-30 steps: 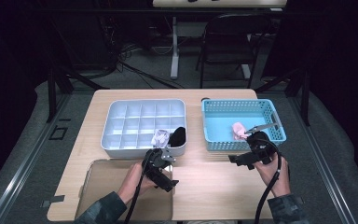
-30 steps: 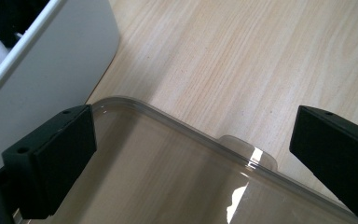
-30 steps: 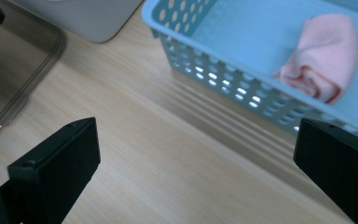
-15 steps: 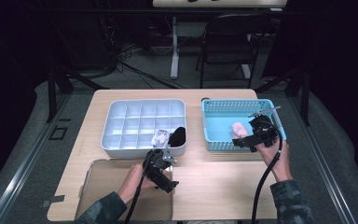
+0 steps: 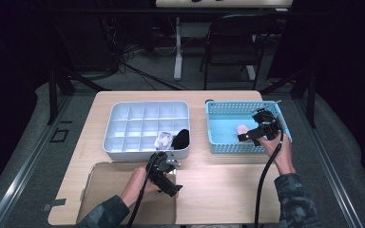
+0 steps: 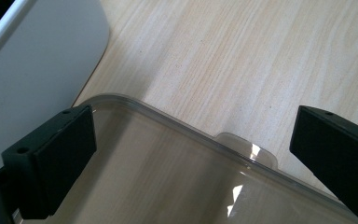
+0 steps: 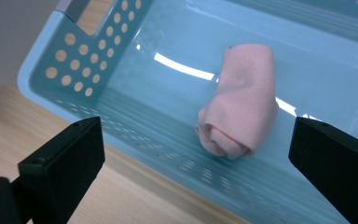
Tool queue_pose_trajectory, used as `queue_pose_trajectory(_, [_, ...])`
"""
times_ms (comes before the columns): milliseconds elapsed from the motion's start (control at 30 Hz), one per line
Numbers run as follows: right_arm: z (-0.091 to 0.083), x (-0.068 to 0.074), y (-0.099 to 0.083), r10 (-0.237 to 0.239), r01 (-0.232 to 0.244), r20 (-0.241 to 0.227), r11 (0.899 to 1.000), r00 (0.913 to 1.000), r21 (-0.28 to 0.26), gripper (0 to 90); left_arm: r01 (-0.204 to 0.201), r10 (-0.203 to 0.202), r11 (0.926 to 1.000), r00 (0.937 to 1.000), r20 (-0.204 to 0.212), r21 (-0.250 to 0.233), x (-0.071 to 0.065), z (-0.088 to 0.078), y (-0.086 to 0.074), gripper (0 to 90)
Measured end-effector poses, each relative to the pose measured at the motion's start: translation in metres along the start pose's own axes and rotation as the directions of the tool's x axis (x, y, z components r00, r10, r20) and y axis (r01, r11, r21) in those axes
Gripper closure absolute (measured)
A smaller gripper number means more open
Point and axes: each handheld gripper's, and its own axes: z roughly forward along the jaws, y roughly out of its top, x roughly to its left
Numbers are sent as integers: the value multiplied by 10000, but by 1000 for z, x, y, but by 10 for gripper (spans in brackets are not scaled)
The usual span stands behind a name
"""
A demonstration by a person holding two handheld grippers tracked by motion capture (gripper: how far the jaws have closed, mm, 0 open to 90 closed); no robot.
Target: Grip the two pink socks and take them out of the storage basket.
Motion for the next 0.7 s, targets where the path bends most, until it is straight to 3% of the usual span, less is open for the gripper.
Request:
queue_pose_trajectory(300, [21, -9, 18, 421, -479, 597, 9939, 9973, 994, 162, -52, 52, 10000, 10000, 43, 70, 0, 1, 0, 4])
queue_pose_trajectory(433, [32, -11, 29, 407, -572, 932, 9817, 9948, 1818, 210, -67, 67, 9999, 10000, 53, 95, 0, 2, 0, 4])
queue_pose_trajectory(567, [44, -13, 35, 712, -990, 1309, 9705, 9888, 2200, 250, -101, 100, 9999, 9999, 38, 113, -1, 2, 0, 4])
queue_pose_trajectory(700, [50, -16, 40, 693, -1032, 1339, 9585, 9886, 2656, 285, -131, 130, 9998, 9999, 47, 119, -1, 2, 0, 4])
